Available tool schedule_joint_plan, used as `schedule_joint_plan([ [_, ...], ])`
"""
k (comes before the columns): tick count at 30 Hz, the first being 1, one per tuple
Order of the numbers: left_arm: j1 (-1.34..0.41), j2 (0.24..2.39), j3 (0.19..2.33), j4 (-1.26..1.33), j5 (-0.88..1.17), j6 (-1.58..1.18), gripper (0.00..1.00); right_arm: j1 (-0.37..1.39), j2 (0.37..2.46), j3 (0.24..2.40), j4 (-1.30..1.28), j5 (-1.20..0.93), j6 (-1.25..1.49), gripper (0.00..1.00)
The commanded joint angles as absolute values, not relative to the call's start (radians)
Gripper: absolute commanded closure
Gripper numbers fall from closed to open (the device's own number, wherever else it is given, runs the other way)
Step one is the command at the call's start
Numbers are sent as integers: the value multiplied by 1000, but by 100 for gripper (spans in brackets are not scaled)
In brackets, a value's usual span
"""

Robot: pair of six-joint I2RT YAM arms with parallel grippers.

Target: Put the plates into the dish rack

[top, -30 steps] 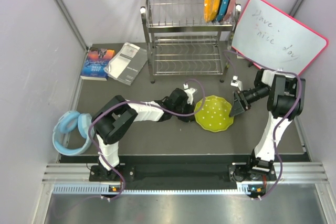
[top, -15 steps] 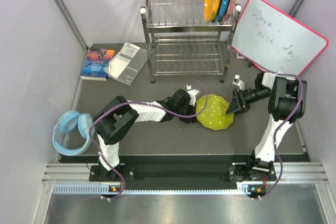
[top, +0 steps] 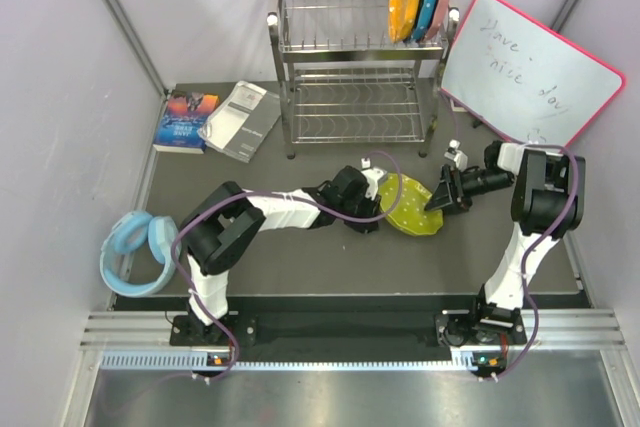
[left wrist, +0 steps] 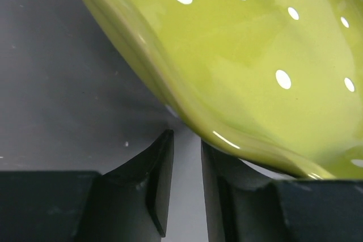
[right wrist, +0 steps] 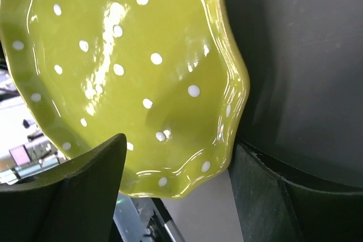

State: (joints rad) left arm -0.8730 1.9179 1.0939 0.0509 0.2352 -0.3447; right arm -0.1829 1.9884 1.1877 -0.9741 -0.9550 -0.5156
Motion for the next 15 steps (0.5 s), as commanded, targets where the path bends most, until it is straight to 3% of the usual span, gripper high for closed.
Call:
schedule_joint_plan([
  [1, -873, 1973, 1100, -69, 175, -269, 67, -127, 1976, 1138, -729, -899, -451, 30],
  [5, -856, 1986, 1118, -158, 170, -245, 66, -127, 1994, 1158, -693, -832, -355, 34],
  [8, -839, 1983, 1105, -173, 176, -233, 66, -126, 2014, 1167, -670, -790, -310, 44],
  [12, -835, 1967, 1053, -127, 181, -218, 66, -120, 2019, 1169, -641, -755, -272, 68],
  [15, -833, 1965, 1020, -94, 195, -219, 65, -110, 2020, 1164, -637, -739, -262, 79],
])
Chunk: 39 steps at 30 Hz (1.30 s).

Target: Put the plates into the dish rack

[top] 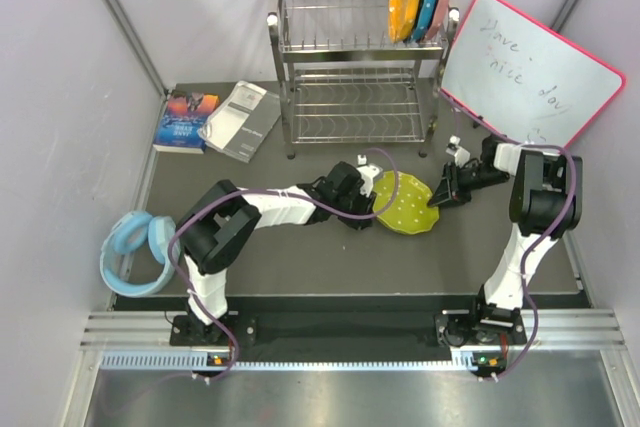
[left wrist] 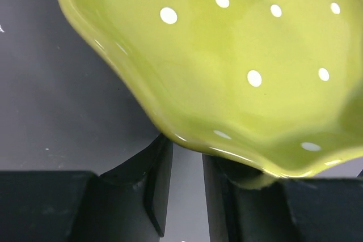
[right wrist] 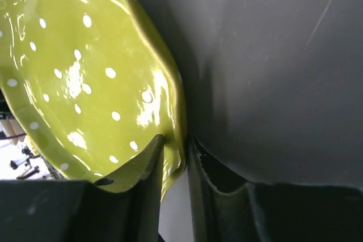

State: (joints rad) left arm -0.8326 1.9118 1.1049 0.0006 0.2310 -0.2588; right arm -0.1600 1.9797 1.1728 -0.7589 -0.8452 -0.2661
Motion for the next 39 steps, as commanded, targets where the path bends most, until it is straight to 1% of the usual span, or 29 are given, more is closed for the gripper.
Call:
schedule_joint_plan([
  [1, -831, 1967, 1013, -91, 201, -222, 65, -110, 2020, 1158, -632, -730, -259, 82],
  [4, -830, 1957, 985, -72, 219, -230, 60, -109, 2011, 1151, -640, -704, -270, 89],
  [6, -828, 1941, 948, -49, 238, -233, 54, -109, 1999, 1144, -655, -692, -281, 92],
  [8, -824, 1910, 905, -34, 270, -235, 51, -109, 1982, 1138, -664, -670, -299, 92],
  [9, -818, 1895, 887, -9, 291, -235, 47, -109, 1976, 1135, -673, -664, -302, 93],
  [15, -796, 1795, 772, 93, 489, -204, 39, -109, 1962, 1137, -684, -644, -307, 94],
  [17, -793, 1796, 773, 135, 550, -210, 37, -109, 1967, 1140, -684, -643, -302, 91],
  [18, -793, 1805, 782, 143, 564, -212, 37, -109, 1973, 1144, -692, -643, -299, 78],
  [19, -793, 1834, 794, 147, 577, -213, 37, -109, 1977, 1147, -698, -644, -299, 70],
  [21, -793, 1871, 850, 147, 589, -229, 39, -109, 1994, 1157, -712, -649, -298, 59],
  [25, -770, 1956, 936, 143, 574, -236, 39, -109, 1979, 1152, -695, -635, -273, 55],
  [27, -752, 1968, 951, 153, 575, -239, 38, -109, 1965, 1152, -677, -626, -265, 52],
  [30, -732, 1982, 968, 143, 630, -236, 34, -109, 1986, 1172, -684, -638, -259, 51],
  [33, -710, 2015, 985, 155, 730, -307, 31, -104, 2008, 1170, -686, -652, -255, 51],
  [36, -672, 2068, 999, 225, 830, -472, 32, -94, 2010, 1158, -680, -650, -265, 51],
  [37, -661, 2077, 999, 239, 842, -547, 32, -86, 2005, 1155, -678, -643, -267, 51],
  [39, -629, 2098, 1012, 248, 798, -600, 32, -81, 1997, 1143, -660, -634, -262, 51],
])
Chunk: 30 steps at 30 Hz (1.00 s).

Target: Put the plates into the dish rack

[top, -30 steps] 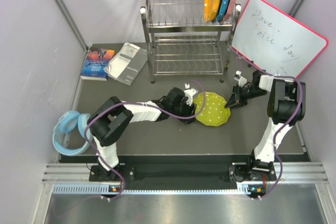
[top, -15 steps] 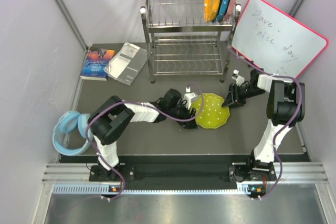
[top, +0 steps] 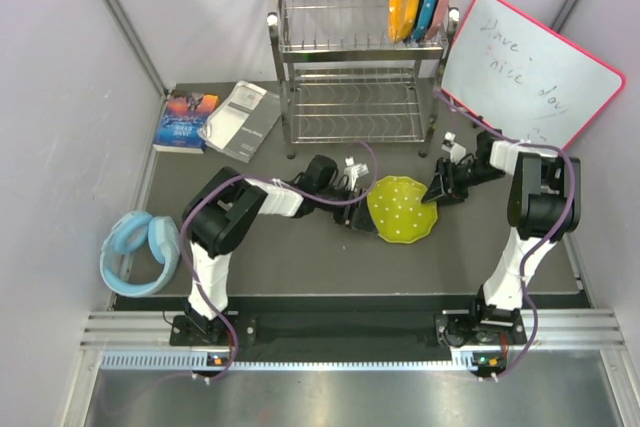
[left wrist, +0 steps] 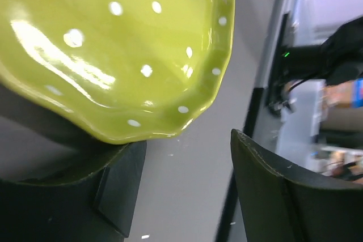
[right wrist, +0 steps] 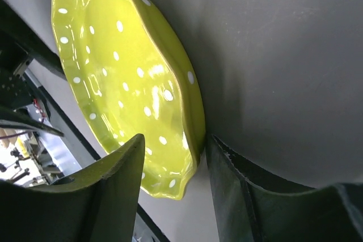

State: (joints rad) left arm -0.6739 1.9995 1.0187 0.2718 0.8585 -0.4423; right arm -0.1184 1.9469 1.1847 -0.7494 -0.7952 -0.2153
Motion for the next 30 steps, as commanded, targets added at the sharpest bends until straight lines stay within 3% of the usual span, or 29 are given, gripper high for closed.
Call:
schedule_joint_plan([
  [1, -620, 2106, 1031, 239, 776, -636, 33, -78, 1990, 1138, -649, -627, -258, 51],
  [12, -655, 2204, 1181, 100, 634, -641, 40, -32, 1970, 1163, -578, -595, -201, 51],
  [17, -675, 2203, 1184, 74, 591, -649, 47, -25, 1970, 1169, -583, -615, -193, 58],
  [21, -683, 2203, 1178, 58, 554, -670, 62, -23, 1971, 1173, -618, -635, -224, 60],
  [24, -689, 2212, 1187, 37, 490, -704, 68, -23, 1970, 1167, -650, -643, -244, 61],
  [30, -715, 2244, 1238, -49, 339, -804, 66, -8, 1913, 1103, -683, -657, -253, 62],
])
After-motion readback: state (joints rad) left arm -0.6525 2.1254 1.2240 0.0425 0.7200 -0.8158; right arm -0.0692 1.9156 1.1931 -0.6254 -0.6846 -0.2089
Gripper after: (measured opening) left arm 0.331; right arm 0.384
